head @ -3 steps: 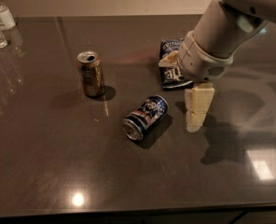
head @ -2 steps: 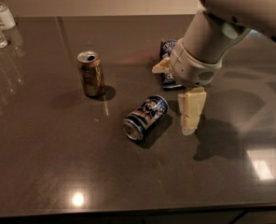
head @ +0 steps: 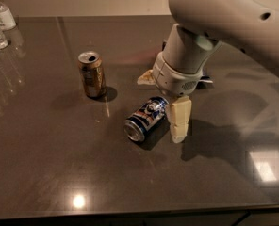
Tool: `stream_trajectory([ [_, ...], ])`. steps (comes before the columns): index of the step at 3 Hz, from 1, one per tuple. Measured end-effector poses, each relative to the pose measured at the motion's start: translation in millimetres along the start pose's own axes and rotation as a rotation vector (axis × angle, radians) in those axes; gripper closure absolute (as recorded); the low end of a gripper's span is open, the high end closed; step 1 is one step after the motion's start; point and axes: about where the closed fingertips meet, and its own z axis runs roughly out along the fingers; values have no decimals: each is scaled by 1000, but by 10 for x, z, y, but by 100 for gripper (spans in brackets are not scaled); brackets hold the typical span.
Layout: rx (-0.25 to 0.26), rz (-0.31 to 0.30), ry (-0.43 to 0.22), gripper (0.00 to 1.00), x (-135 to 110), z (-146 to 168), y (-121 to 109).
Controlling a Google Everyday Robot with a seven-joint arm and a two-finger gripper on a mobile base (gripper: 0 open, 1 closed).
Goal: Pick pepsi can
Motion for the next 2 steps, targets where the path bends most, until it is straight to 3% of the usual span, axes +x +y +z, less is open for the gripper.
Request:
stream_trajectory([
  [2, -58, -130, 33, 0, -199, 178, 27],
])
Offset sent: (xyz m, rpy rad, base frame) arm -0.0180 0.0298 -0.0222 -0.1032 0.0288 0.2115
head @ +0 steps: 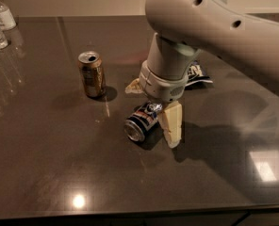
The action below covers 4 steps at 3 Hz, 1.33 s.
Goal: Pick pepsi can
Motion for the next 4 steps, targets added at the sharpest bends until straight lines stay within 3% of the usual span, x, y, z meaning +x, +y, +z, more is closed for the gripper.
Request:
stream_trajectory([
  [1, -33, -47, 13, 17, -70, 59, 32],
  [2, -48, -73, 26, 41, -106, 75, 72],
  [4, -23, -73, 83, 87, -72, -165, 31],
])
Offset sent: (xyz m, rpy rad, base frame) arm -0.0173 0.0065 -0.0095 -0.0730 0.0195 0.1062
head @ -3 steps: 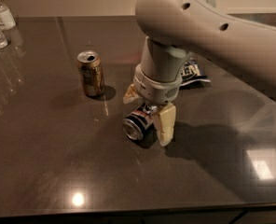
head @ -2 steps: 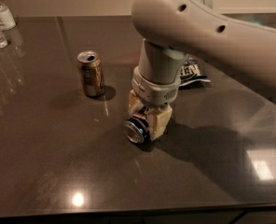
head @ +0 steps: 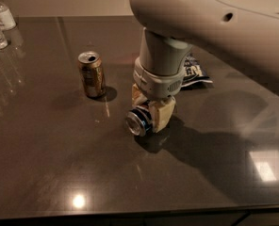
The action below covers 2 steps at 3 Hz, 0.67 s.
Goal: Pick pepsi can
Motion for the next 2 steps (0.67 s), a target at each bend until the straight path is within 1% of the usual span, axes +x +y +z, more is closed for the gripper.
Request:
stream_trajectory([
  [1, 60, -5, 30, 100, 48, -347, -83],
  [2, 121, -1, 50, 100, 136, -722, -143],
])
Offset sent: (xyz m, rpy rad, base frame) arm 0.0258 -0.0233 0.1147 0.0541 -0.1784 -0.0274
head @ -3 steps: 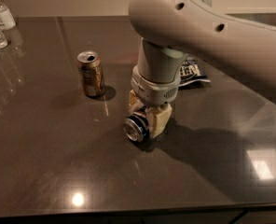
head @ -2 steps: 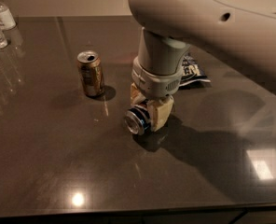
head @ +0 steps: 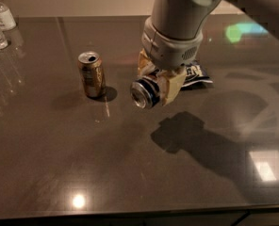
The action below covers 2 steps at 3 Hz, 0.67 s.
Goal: Pick pepsi can
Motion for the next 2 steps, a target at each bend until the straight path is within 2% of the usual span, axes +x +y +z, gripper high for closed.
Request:
stream_trajectory([
  [2, 71, -3, -43, 100, 92, -545, -161],
])
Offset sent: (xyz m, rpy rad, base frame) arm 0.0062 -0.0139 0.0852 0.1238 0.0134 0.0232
